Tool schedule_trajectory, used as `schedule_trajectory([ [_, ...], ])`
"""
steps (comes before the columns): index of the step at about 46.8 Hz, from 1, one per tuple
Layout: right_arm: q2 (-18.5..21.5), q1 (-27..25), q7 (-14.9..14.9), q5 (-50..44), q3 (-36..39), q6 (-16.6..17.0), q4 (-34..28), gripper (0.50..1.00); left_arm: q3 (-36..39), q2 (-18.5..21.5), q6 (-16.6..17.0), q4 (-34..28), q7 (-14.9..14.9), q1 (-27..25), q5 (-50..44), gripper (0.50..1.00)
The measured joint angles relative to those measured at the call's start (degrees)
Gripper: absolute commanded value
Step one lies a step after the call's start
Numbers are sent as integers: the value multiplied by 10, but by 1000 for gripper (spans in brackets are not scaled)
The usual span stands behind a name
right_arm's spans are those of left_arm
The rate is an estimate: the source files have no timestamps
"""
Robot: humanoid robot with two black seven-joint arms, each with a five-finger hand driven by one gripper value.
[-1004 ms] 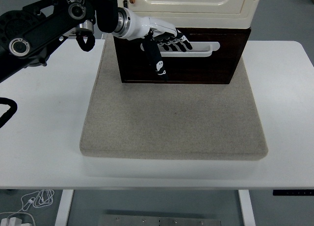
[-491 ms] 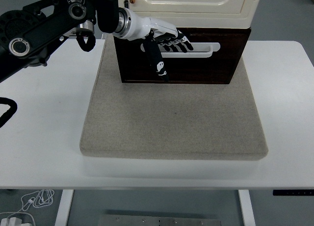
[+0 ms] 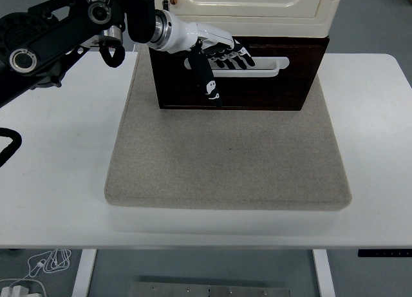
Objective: Open the drawer under the combination cabinet
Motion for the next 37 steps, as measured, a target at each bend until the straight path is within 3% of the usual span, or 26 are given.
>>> schedule_trajectory([
  [37, 0, 0, 0, 0, 0, 0, 0, 928, 15, -14, 3, 4, 0, 0, 13, 1000],
])
